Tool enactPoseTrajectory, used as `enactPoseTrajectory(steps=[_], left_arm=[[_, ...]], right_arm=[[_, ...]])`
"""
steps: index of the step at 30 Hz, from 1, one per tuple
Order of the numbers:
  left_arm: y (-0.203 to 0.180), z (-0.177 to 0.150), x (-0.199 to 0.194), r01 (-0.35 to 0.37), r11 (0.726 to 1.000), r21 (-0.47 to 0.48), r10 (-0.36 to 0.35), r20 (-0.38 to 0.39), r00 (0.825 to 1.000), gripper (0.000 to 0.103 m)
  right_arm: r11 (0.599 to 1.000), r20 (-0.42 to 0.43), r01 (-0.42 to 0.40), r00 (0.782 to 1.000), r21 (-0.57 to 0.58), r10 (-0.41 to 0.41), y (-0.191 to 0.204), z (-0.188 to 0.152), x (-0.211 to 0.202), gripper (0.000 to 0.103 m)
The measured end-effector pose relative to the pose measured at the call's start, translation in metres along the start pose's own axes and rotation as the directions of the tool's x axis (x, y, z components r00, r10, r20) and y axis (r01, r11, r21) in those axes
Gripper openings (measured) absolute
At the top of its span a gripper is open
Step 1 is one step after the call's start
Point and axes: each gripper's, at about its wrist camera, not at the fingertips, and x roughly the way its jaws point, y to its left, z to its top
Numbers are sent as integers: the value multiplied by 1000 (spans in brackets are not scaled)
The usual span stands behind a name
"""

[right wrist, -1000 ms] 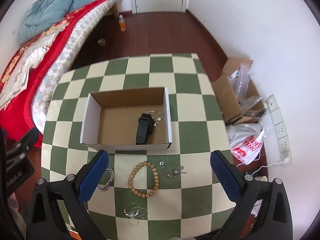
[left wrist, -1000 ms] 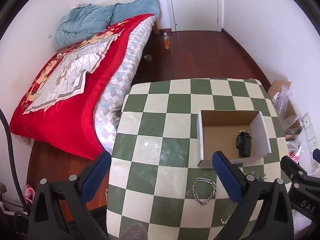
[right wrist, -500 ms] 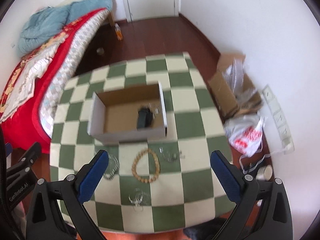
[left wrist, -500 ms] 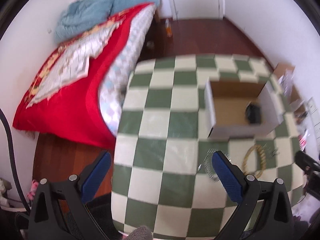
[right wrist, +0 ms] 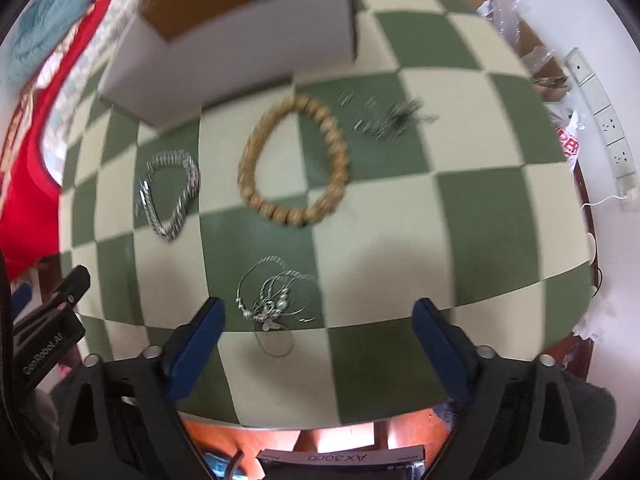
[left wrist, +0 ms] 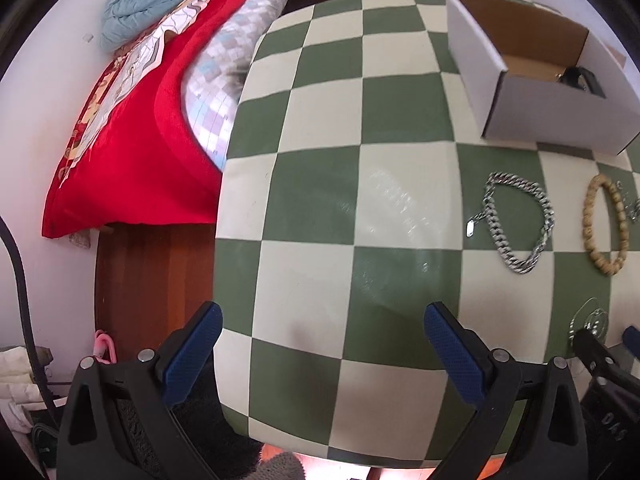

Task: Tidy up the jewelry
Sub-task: 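Lower the right gripper onto the silver wire bangles and grasp them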

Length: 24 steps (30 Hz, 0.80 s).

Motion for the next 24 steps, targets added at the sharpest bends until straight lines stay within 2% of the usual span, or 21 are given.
enactPoseTrajectory(steps=[3, 5, 6, 7, 11, 13, 14, 15, 17, 18, 22, 23, 24], left_arm=[[0, 1, 1, 12, 1000, -3, -12, -7, 1000, 103], [-2, 5, 0, 15, 1000, -6, -15, -8, 1000, 103], [-4, 7, -1, 32, 999, -8, -32, -10, 999, 103], [-6, 8, -1, 43, 999, -9, -43, -14, 999, 103], [-15, 21, 6, 139, 989, -54, -142, -53, 989, 103], [-19, 30, 15, 199, 976, -92, -207, -82, 975, 102], [-21, 35, 21, 249, 961, -124, -262, -106, 959, 102], [-22, 38, 25, 278, 949, -149, -297, -119, 948, 102], [-25, 44, 30, 328, 927, -182, -353, -128, 927, 99], [-28, 48, 31, 332, 926, -183, -356, -122, 927, 96], [-44, 55, 31, 326, 939, -112, -337, -107, 935, 69], [-47, 54, 28, 321, 943, -87, -328, -83, 941, 64], [-49, 54, 26, 325, 943, -68, -330, -64, 942, 62]], right_arm=[[994, 73, 80, 994, -70, -75, 19, -8, 0, 73], [994, 102, 68, 993, -86, -59, 24, -12, -2, 57], [988, 119, 115, 988, -106, -102, 27, -15, -4, 32], [986, 129, 121, 986, -116, -105, 26, -16, -4, 17], [992, 127, 106, 987, -63, -97, 1, -14, -6, 16], [995, 122, 103, 987, -8, -101, -20, -8, -8, 16], [995, 120, 98, 988, 13, -99, -28, -5, -10, 16], [995, 116, 97, 988, 32, -101, -36, -2, -11, 0], [995, 98, 78, 992, 59, -83, -48, 2, -10, 0], [996, 97, 67, 993, 66, -73, -51, 2, -11, 0], [993, 71, 11, 997, 117, -20, -60, 12, -13, 2], [991, 65, -13, 998, 133, 4, -63, 15, -13, 4], [987, 59, -47, 998, 152, 38, -67, 17, -15, 14]])
